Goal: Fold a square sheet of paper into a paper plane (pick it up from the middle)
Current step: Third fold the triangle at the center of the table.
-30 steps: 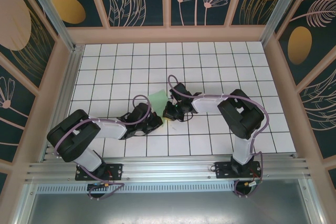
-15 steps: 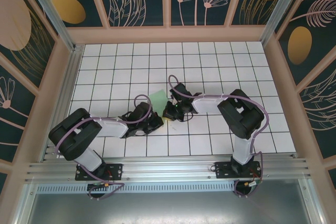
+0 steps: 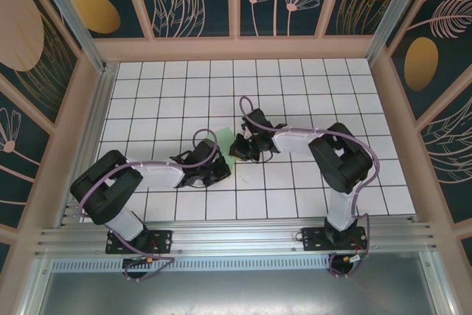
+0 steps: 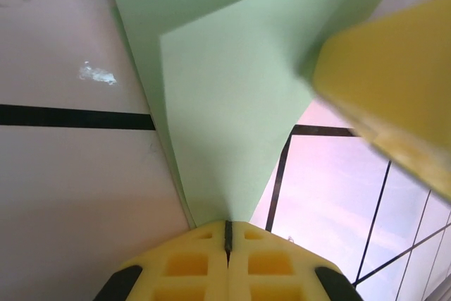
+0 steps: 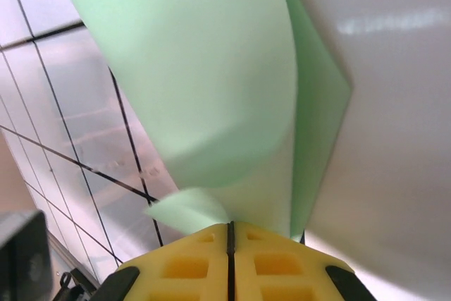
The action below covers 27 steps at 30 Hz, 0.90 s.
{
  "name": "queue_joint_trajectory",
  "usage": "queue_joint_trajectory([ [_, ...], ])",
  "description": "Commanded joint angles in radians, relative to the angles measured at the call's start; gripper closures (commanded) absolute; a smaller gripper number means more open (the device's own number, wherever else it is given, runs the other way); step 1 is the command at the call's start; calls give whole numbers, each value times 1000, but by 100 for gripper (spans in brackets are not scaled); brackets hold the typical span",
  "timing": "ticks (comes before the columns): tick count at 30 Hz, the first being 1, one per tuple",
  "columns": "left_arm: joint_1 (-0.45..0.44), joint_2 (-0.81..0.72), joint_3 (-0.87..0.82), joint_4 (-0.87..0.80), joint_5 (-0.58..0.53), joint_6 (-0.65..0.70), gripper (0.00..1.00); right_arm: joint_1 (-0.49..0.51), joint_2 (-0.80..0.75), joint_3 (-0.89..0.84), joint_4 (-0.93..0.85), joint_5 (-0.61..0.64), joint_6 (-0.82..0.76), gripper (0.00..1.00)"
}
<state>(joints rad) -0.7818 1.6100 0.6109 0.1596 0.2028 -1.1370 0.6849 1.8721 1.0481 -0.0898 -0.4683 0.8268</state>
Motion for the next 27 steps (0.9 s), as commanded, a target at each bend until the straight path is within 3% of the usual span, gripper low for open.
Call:
queue_joint_trajectory([
  [1, 0, 63, -30, -212, -70, 37, 100, -23, 43, 35, -17, 12, -59, 90],
  [14, 0, 84, 5, -226, -84, 33, 100, 10, -26, -27, 10, -30, -90, 90],
  [21, -1, 92, 10, -224, -82, 34, 100, 39, 0, -66, 24, -28, -62, 91],
  [27, -5, 88, 3, -253, -88, 50, 100, 6, 40, -12, -15, 13, -107, 91],
])
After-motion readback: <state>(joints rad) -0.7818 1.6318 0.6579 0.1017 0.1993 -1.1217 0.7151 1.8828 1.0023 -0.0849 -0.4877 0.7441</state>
